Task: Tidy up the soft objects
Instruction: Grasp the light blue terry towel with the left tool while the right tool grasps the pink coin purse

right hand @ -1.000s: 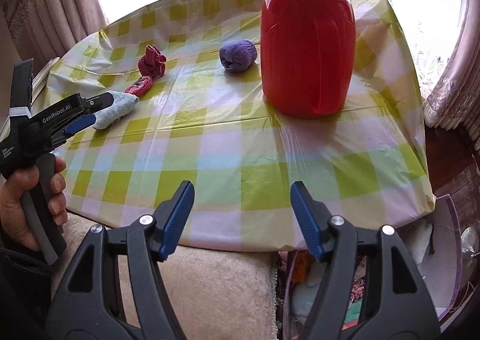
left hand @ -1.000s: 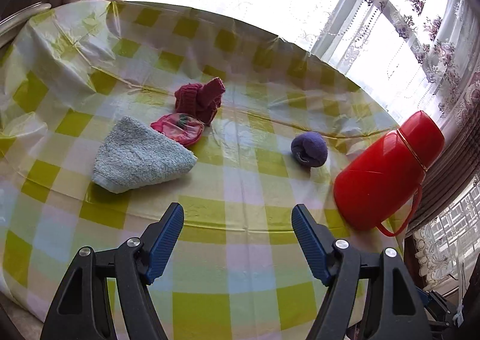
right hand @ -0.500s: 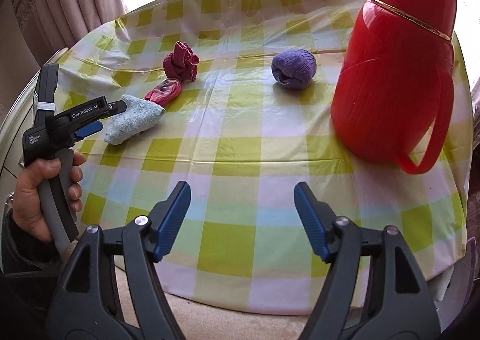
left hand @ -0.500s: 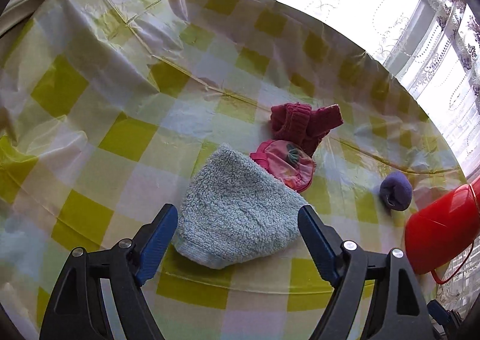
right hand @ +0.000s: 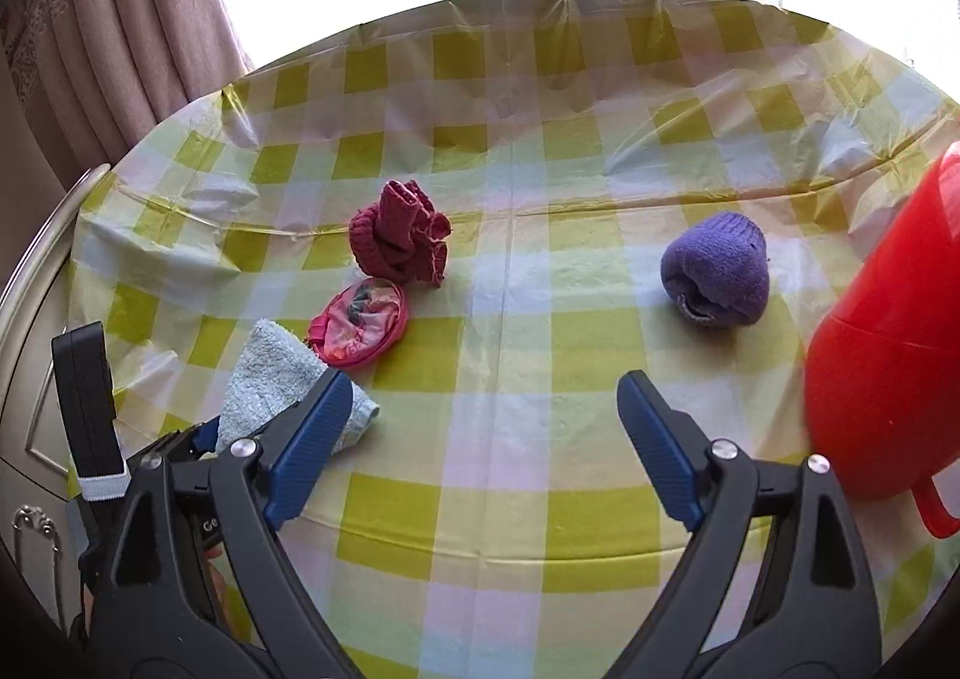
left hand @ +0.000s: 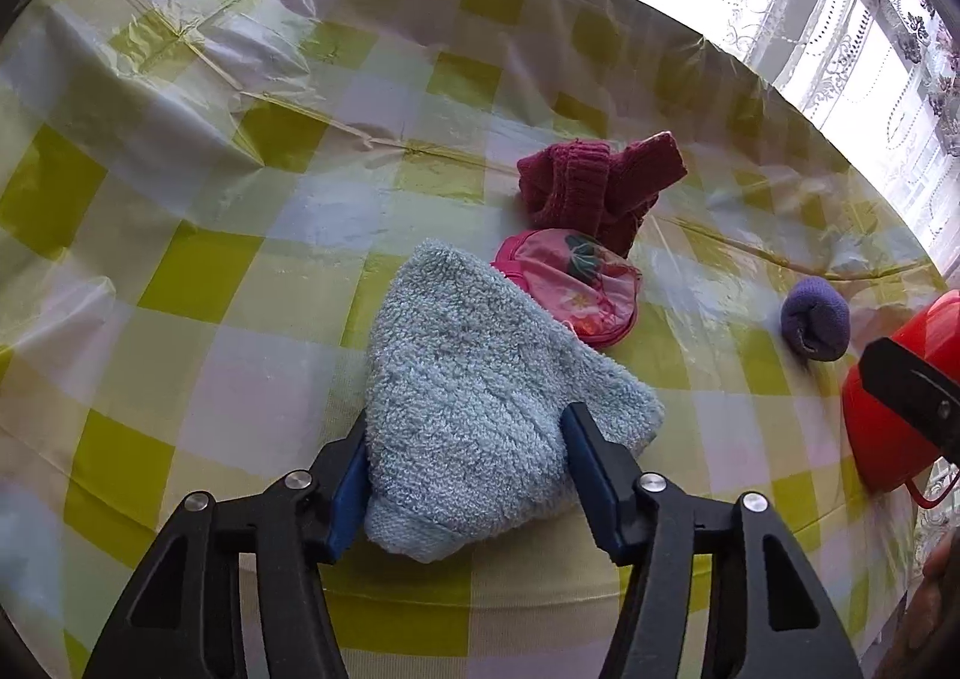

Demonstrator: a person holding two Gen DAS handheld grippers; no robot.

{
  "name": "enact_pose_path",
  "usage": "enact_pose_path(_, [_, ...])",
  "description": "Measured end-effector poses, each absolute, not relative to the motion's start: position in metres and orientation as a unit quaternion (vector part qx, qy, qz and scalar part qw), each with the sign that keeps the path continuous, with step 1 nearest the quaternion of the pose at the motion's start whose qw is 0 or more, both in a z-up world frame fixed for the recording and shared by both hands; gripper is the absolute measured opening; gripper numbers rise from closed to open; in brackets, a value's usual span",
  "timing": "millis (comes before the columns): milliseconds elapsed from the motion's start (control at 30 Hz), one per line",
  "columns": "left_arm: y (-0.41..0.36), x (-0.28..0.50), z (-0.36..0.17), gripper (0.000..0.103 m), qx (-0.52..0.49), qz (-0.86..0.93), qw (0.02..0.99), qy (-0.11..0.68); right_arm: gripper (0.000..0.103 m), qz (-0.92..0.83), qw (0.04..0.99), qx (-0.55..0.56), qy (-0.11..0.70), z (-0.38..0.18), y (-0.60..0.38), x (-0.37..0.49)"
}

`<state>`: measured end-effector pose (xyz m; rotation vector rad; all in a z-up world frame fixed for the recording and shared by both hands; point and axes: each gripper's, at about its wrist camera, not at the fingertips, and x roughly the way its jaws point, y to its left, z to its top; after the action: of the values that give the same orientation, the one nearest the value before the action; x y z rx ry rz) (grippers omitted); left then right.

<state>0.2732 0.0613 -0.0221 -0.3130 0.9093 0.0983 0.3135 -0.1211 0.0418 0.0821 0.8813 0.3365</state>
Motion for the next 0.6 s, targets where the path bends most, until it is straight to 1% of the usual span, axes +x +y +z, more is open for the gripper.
enact_pose_path(33, [0.061, 0.272, -0.022, 0.044, -0.153, 0.042, 0.885, 0.437, 0.091, 0.168, 0.888, 0.037, 0.426, 0.040, -0.113, 0.319])
enact_pose_path(133, [0.063, 0.268, -0.018, 0.034, -0.165, 0.041, 0.884, 0.436, 0.092, 0.184, 0.885, 0.031, 0.427, 0.035, -0.087, 0.331])
enact_pose_path(233, [0.075, 0.260, -0.017, 0.032, -0.193, 0.060, 0.879, 0.433, 0.094, 0.196, 0.882, 0.016, 0.429, 0.027, -0.064, 0.340])
enact_pose_path(433, [0.112, 0.244, -0.020, 0.032, -0.240, 0.138, 0.870, 0.409, 0.094, 0.209, 0.873, -0.026, 0.441, 0.007, -0.025, 0.352])
enact_pose_path(600, [0.131, 0.236, -0.022, 0.032, -0.274, 0.166, 0.864, 0.389, 0.095, 0.214, 0.865, -0.050, 0.451, -0.009, -0.001, 0.366])
